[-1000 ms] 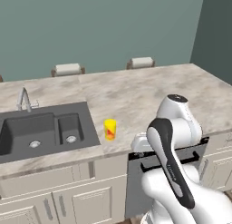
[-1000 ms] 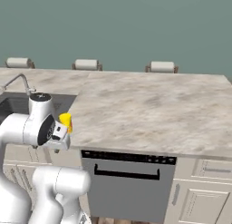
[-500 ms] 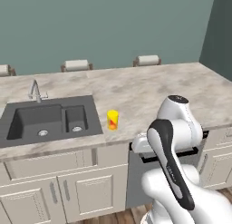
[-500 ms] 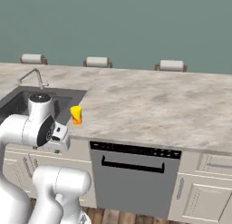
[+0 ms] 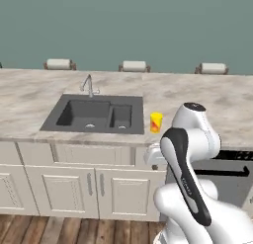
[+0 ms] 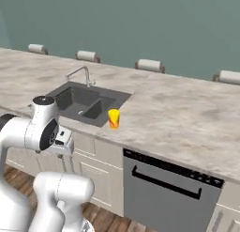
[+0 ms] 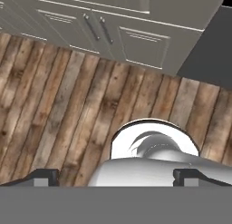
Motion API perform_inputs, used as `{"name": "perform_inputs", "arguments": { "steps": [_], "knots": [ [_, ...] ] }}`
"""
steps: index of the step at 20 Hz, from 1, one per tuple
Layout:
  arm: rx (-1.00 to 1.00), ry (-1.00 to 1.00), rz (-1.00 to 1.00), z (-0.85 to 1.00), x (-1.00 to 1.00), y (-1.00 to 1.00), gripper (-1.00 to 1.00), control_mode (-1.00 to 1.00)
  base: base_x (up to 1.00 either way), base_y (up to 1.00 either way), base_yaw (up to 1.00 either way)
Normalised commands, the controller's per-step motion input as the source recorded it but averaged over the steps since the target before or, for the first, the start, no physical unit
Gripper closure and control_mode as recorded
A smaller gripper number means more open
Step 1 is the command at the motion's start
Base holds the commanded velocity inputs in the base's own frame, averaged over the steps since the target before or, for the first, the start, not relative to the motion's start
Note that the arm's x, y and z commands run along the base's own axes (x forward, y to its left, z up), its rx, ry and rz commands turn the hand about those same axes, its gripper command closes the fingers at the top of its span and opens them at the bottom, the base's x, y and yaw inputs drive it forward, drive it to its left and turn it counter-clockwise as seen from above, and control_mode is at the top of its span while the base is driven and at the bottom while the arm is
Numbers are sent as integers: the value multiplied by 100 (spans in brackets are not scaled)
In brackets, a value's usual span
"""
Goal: Pick the cup and bowl from the counter and place them on the counter next to the sink.
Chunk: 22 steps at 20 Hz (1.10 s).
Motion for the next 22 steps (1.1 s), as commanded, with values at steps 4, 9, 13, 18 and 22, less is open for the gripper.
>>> {"name": "perform_inputs", "arguments": {
  "steps": [4, 9, 13, 18, 22],
  "knots": [
    [0, 0, 0, 0, 0, 0, -100, 100, -41, 0, 56],
    [0, 0, 0, 0, 0, 0, -100, 100, -22, 0, 59],
    [0, 0, 0, 0, 0, 0, -100, 100, -2, 0, 60],
    [0, 0, 0, 0, 0, 0, -100, 100, -3, 0, 62],
    [0, 0, 0, 0, 0, 0, -100, 100, -1, -2, 62]
  ]
}}
